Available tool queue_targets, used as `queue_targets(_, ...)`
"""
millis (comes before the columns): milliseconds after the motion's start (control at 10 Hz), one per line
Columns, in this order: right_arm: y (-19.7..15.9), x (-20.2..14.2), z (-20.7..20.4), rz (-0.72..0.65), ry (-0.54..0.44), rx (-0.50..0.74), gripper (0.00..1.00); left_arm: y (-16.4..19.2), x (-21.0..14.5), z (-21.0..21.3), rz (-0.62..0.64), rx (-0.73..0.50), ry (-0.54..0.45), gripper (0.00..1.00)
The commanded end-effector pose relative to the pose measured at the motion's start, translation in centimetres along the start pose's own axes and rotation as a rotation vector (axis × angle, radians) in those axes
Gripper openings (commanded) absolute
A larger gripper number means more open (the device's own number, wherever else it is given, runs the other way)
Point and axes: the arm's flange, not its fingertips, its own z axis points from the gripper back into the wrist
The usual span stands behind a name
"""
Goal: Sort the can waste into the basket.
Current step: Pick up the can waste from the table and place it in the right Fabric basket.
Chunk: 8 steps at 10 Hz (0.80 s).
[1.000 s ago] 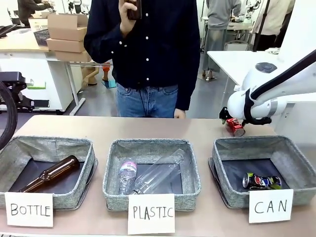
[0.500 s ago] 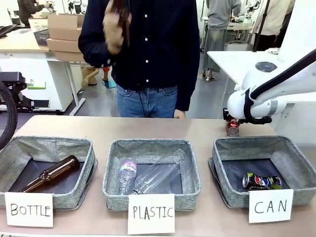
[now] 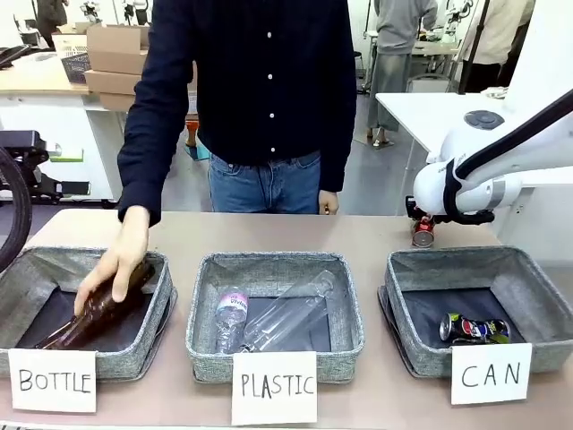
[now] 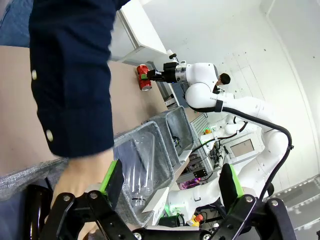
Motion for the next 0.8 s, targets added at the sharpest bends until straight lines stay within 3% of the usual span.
queue_targets(0, 0.4, -1.0, 2.3, -0.014, -0.001, 0.003, 0.00, -0.4, -0.1, -0.1, 0.006, -0.017, -0.017, 1.00)
queue_targets(100, 0.6, -2.0, 6.1, 0.020, -0.030, 0.046, 0.00, -0.4, -0.1, -0.1, 0.006, -0.017, -0.017, 1.00)
queue_targets(200, 0.6, -3.9, 12.5, 0.092, -0.071, 0.122, 0.00, -0.4, -0.1, -0.1, 0.006, -0.017, -0.017, 1.00)
queue_targets(300, 0.2, -6.3, 18.1, 0.161, -0.096, 0.269, 0.00, -0.4, -0.1, -0.1, 0.006, -0.017, -0.017, 1.00)
queue_targets(400, -0.2, -8.9, 22.3, 0.295, 0.073, 0.435, 0.00, -0.4, -0.1, -0.1, 0.006, -0.017, -0.017, 1.00)
queue_targets(500, -1.3, -10.8, 24.7, 0.394, 0.257, 0.434, 0.00, -0.4, -0.1, -0.1, 0.006, -0.017, -0.017, 1.00)
queue_targets(600, -2.9, -12.0, 26.2, 0.548, 0.338, 0.516, 0.00, -0.4, -0.1, -0.1, 0.006, -0.017, -0.017, 1.00)
queue_targets(700, -4.1, -13.1, 26.1, 0.683, 0.435, 0.479, 0.00, -0.4, -0.1, -0.1, 0.006, -0.017, -0.017, 1.00)
